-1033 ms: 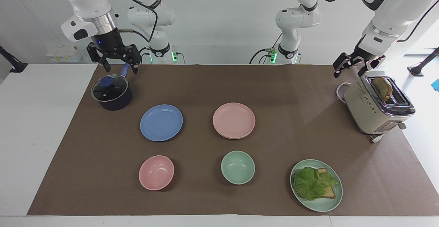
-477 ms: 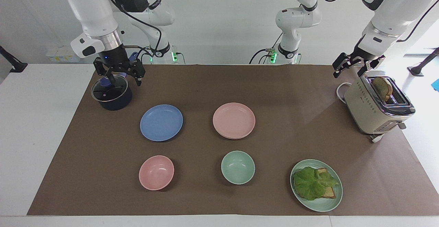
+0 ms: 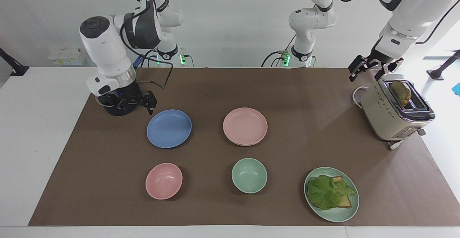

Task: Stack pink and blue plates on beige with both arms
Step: 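Reach the right gripper to the blue plate rim and grasp it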

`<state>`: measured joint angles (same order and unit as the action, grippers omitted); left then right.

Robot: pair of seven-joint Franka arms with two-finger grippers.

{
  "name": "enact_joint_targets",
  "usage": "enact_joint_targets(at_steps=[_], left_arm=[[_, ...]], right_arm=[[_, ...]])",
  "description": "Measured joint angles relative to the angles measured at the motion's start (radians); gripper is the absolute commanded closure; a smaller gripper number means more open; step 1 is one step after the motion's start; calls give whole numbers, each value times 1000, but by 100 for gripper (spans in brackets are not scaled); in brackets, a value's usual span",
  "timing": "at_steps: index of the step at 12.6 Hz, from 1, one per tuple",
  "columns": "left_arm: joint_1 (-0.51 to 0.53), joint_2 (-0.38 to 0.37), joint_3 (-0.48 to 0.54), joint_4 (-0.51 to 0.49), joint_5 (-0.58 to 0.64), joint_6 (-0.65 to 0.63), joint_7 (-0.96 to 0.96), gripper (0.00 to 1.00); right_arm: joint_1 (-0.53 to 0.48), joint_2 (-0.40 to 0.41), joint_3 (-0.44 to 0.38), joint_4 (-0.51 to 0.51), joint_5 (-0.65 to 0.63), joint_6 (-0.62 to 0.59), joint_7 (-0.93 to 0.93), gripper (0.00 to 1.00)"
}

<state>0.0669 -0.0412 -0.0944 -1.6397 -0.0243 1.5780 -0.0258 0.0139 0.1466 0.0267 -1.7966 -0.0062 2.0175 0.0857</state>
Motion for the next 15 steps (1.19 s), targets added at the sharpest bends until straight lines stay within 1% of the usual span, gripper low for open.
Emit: enact_joint_targets(at_steps=[2, 7, 10, 11, 12, 13, 14, 15], left_arm=[[0, 0, 0, 0, 0, 0, 0, 0], [0, 0, 0, 0, 0, 0, 0, 0], [0, 0, 0, 0, 0, 0, 0, 0], [0, 0, 0, 0, 0, 0, 0, 0], [0, 0, 0, 0, 0, 0, 0, 0], [0, 0, 0, 0, 0, 0, 0, 0], [0, 0, 0, 0, 0, 0, 0, 0], [0, 0, 0, 0, 0, 0, 0, 0]], right_arm=[[-7, 28, -1, -68, 0, 94, -20, 0], [-7, 41, -1, -199, 0, 234, -29, 0], [-7, 66, -1, -254, 0, 316, -42, 0], [-7, 80, -1, -265, 0, 340, -58, 1], [-7, 93, -1, -271, 0, 357, -69, 22], [-7, 103, -1, -274, 0, 361, -74, 39], [-7, 108, -1, -274, 0, 362, -76, 44], [-7, 108, -1, -274, 0, 362, -76, 45]])
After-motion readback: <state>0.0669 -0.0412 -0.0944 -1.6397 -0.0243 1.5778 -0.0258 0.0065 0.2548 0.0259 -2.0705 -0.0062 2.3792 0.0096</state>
